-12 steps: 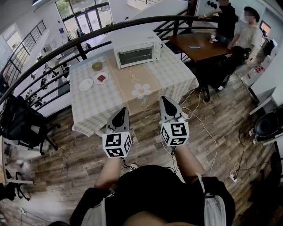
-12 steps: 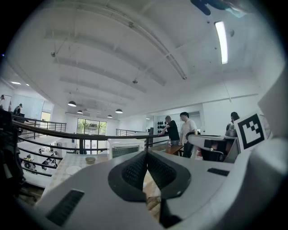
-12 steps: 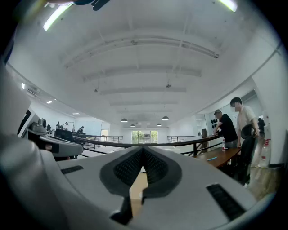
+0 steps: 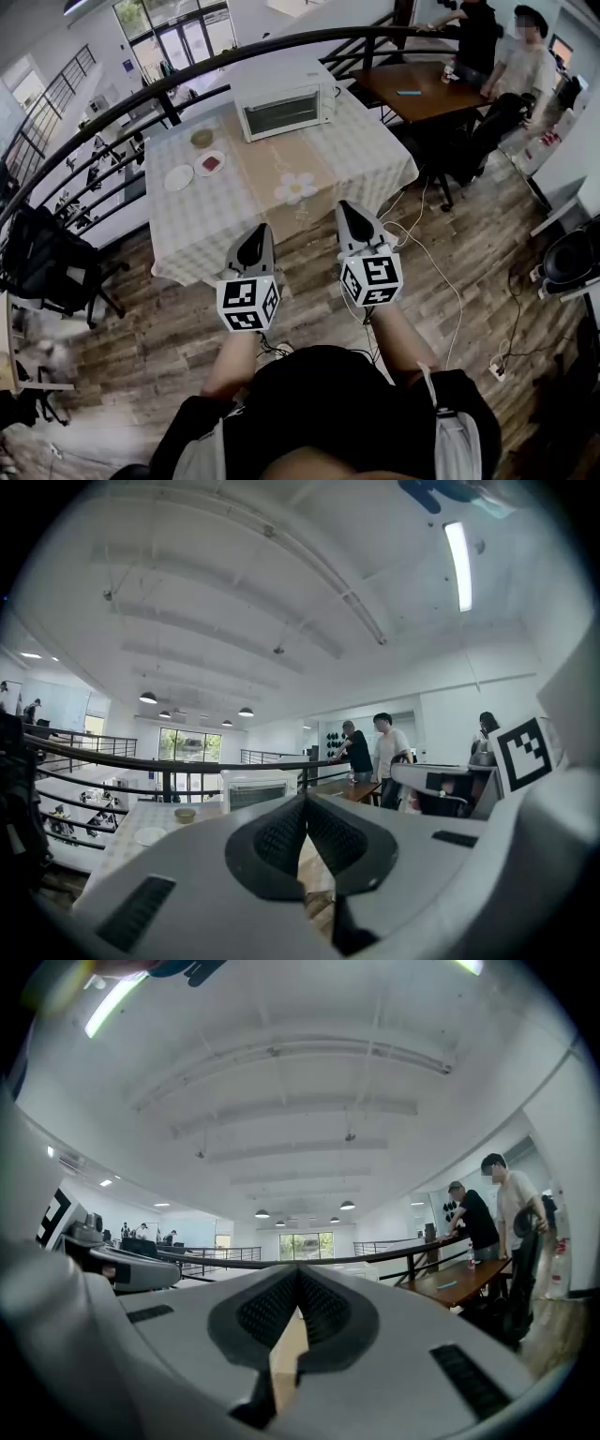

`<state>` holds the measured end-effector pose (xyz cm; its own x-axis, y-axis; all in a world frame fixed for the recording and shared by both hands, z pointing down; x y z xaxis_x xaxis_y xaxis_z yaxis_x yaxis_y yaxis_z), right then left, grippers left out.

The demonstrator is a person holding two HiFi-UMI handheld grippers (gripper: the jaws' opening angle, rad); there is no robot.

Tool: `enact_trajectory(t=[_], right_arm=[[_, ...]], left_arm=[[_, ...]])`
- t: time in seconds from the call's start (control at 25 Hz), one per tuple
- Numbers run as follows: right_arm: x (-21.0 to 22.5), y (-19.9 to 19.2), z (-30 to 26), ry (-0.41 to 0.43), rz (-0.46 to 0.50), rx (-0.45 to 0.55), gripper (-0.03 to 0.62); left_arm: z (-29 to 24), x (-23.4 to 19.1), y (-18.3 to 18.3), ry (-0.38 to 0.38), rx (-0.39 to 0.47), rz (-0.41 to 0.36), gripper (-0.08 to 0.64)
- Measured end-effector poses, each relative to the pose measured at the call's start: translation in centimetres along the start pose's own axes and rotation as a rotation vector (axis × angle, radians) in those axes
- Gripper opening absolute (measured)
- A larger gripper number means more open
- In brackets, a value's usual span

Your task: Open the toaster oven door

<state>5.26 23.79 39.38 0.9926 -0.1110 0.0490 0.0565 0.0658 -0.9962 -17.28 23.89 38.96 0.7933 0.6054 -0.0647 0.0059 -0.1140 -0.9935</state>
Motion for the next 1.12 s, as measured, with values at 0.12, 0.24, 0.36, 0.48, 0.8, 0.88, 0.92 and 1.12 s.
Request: enact_trajectory(t=[0.12, 0.24, 0.36, 0.48, 0.8, 0.88, 0.92, 1.12], right_arm=[[0.8, 0.0, 0.2, -0.002, -0.014, -0.005, 0.003], [1.8, 0.0, 0.3, -0.016, -0.013, -0.014, 0.003], [2.8, 0.1, 0.4, -0.013, -0.018, -0.004, 0.003], [3.7, 0.3, 0.6, -0.012, -0.023, 0.01, 0.003], [4.5, 0.1, -1.2, 0.003, 0.008, 0.018, 0.003], [4.6, 0.0, -2.3, 0.003, 0.01, 0.02, 0.003], [4.6, 0.0, -2.9, 0.004, 0.011, 0.022, 0.003], [4.7, -0.9, -7.0, -0.002, 0.037, 0.03, 0.003]], left_arm=[[-0.2, 0.7, 0.1, 0.003, 0.0, -0.004, 0.014], [-0.5, 1.5, 0.3, 0.013, 0.005, -0.015, 0.014], [-0.6, 2.4, 0.3, 0.029, 0.016, -0.017, 0.014], [-0.5, 3.6, -0.1, 0.021, 0.021, 0.024, 0.014], [-1.4, 3.3, 0.2, 0.058, 0.057, 0.029, 0.014], [-2.2, 2.7, -0.1, 0.062, 0.053, 0.03, 0.014], [-2.7, 2.3, -0.2, 0.062, 0.05, 0.032, 0.014], [-6.7, -1.0, -0.4, 0.057, 0.048, 0.036, 0.014]])
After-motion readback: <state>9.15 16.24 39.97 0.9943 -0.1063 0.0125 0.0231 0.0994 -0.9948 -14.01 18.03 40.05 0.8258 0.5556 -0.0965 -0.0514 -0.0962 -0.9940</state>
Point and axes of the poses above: the fingertips, and each gripper's own axes: z backward along the fingers, x to its right, y out of its top, the point moved 9 cm from there along z, backward along the fingers, and after that the axes turned 10 degrees about -y, right-handed, at the moved point
